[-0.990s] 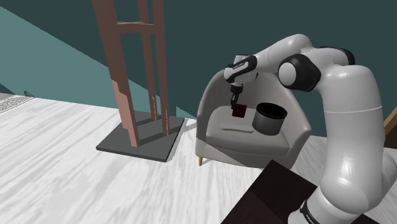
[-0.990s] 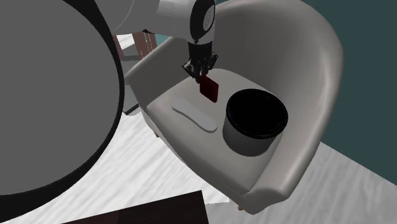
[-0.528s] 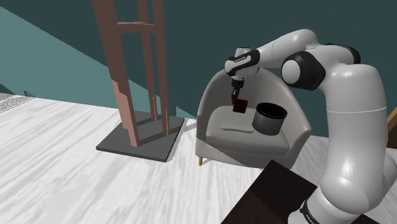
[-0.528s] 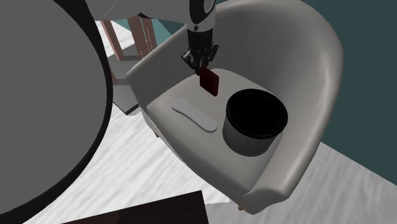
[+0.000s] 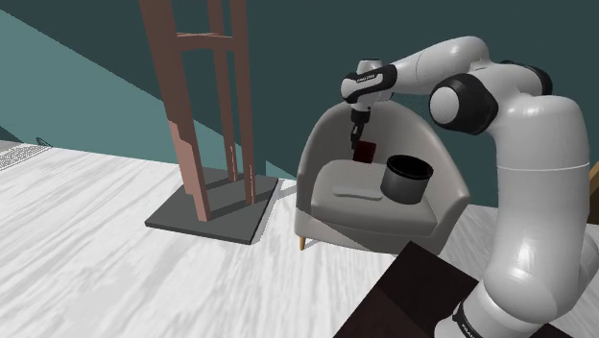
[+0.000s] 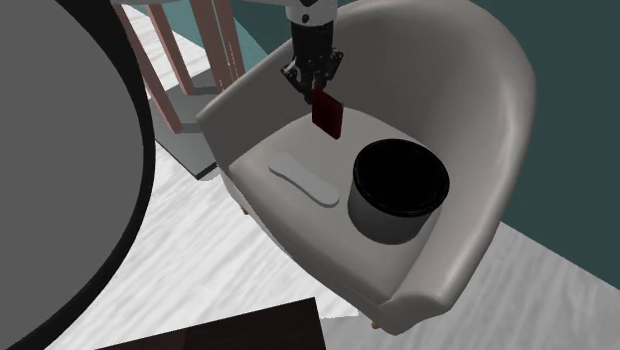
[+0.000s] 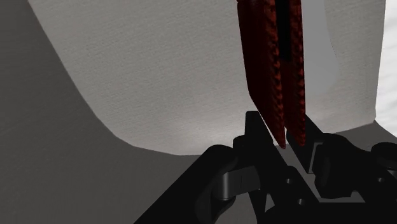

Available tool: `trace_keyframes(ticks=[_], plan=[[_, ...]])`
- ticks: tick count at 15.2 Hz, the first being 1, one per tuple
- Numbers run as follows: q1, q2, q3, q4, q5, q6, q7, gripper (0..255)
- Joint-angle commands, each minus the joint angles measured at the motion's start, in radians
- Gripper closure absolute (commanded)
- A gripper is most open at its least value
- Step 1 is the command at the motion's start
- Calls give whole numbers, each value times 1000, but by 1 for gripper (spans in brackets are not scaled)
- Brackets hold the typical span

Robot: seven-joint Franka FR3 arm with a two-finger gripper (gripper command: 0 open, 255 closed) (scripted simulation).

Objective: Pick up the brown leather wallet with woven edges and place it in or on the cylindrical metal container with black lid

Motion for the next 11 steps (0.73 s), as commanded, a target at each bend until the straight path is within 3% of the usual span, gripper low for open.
trace_keyframes(ticks=[1, 11], plan=[[0, -7, -1, 19, -3, -26, 1, 255], [-4, -27, -6, 124, -10, -150, 6, 255]])
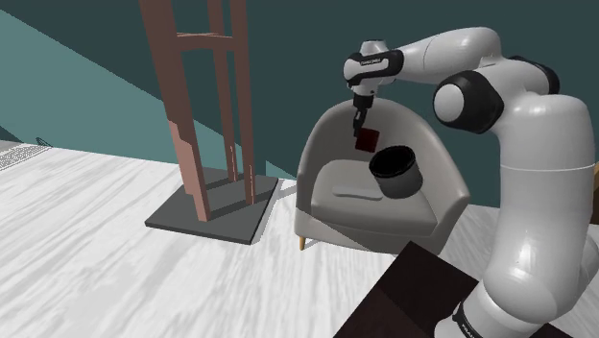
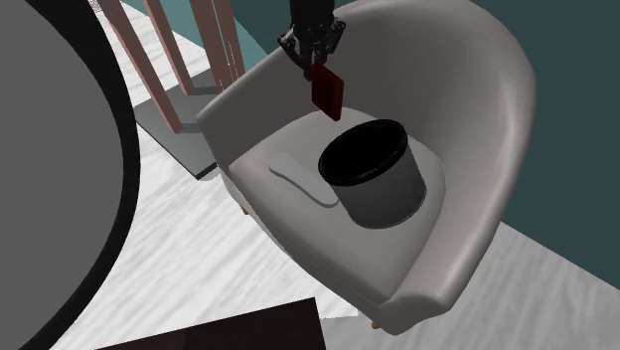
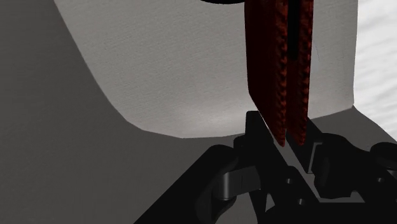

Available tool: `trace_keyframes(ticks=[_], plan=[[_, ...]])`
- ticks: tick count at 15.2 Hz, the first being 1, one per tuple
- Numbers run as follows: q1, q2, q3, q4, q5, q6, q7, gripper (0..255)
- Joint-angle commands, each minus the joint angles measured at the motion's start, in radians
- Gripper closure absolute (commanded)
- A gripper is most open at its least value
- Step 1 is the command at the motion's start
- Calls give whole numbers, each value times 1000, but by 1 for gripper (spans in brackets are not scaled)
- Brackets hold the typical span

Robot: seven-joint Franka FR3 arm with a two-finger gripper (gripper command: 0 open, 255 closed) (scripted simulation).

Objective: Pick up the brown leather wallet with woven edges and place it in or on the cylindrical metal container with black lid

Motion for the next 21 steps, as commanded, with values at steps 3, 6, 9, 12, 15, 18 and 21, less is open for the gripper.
trace_keyframes(ticks=[3, 6, 9, 12, 15, 18, 21], plan=[[-4, -2, -2, 50, -1, -52, 0, 255], [-8, -1, -3, 91, -1, -92, 0, 255], [-26, -79, -22, -12, -16, -65, -46, 255], [-48, -148, -42, -95, -30, -48, -92, 255], [-72, -207, -64, -162, -45, -38, -141, 255], [-99, -258, -88, -215, -58, -33, -192, 255], [-128, -301, -112, -255, -70, -33, -246, 255]])
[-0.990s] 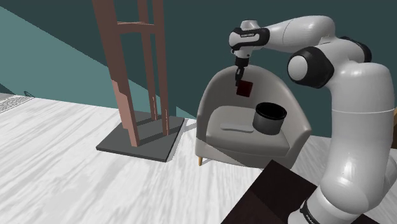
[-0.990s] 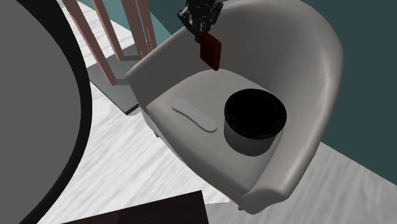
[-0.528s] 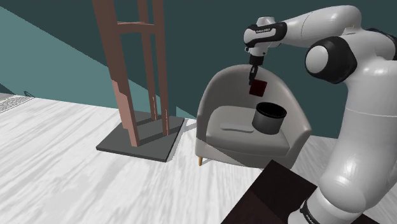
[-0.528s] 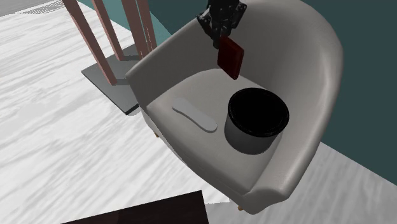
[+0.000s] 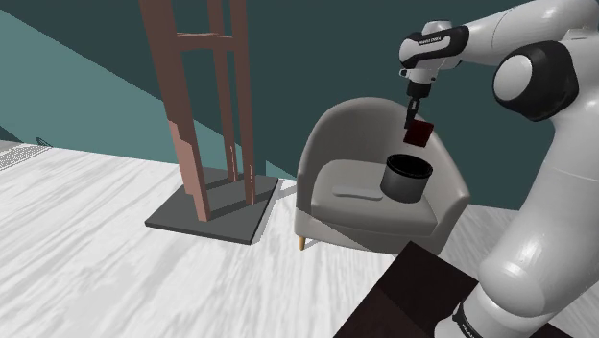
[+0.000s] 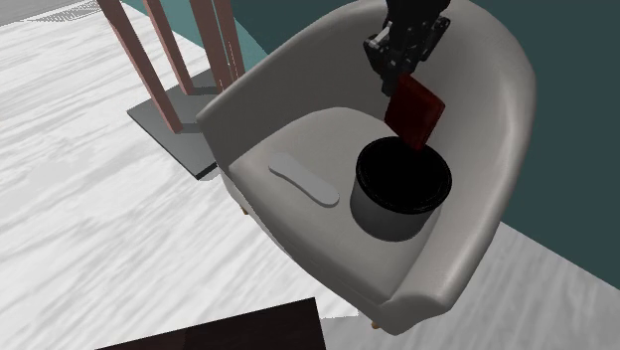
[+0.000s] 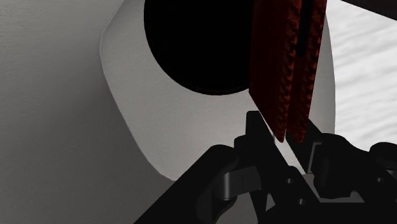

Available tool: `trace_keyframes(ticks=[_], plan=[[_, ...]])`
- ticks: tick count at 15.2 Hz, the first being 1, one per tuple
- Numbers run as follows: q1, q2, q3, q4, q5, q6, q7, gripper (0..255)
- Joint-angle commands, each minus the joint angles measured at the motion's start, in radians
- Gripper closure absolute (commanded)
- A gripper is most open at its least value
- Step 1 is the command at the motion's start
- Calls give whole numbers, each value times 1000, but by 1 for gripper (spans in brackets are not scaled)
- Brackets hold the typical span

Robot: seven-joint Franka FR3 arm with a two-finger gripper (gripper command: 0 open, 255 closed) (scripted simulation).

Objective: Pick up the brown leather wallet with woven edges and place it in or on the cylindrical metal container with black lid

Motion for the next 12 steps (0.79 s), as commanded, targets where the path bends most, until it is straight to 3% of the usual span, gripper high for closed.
trace_keyframes(ticks=[1, 12], plan=[[-10, -18, -9, -19, -6, 2, -21, 255], [-10, -3, -7, -149, 2, 146, -25, 255]])
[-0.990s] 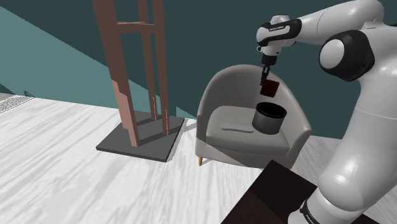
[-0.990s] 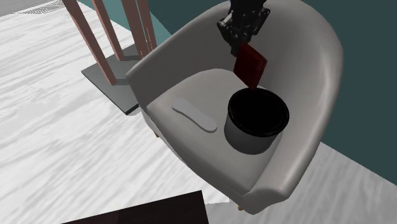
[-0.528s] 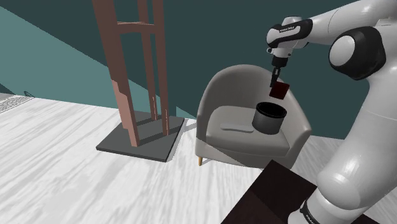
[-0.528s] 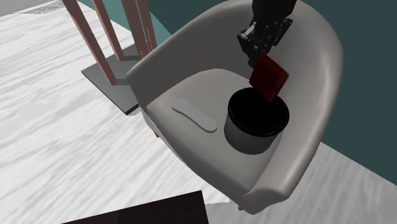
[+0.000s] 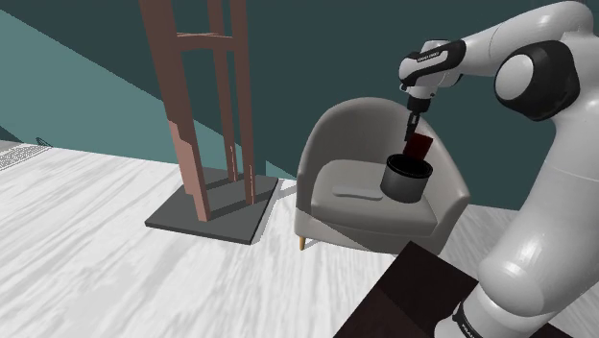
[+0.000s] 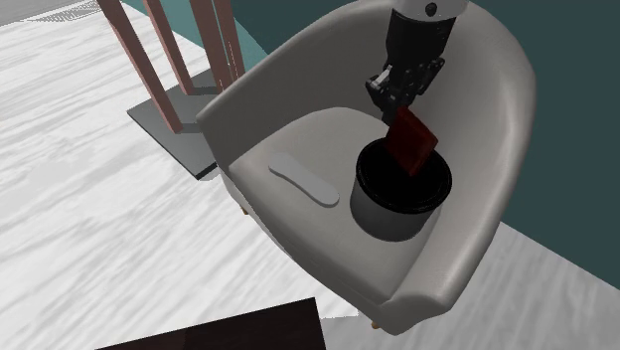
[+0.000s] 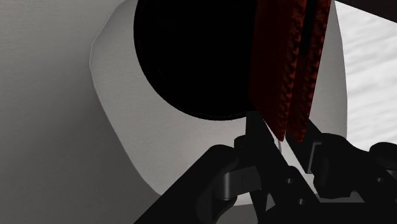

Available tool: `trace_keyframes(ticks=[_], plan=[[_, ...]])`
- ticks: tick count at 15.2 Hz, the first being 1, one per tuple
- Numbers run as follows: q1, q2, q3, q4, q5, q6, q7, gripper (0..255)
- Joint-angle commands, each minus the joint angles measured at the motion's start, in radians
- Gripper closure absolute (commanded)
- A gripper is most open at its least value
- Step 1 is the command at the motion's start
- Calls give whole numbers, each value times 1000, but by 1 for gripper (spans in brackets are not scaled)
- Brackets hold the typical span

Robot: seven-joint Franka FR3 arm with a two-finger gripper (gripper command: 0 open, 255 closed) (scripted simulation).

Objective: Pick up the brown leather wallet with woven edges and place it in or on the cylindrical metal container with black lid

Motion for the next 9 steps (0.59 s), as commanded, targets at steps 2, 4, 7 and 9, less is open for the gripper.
trace_keyframes(ticks=[2, 4, 7, 9], plan=[[0, 8, 1, -32, 4, 40, -2, 255], [-1, 14, 1, -51, 7, 65, -4, 255], [-2, 26, 3, -78, 13, 102, -8, 255], [-2, 31, 3, -88, 16, 116, -9, 255]])
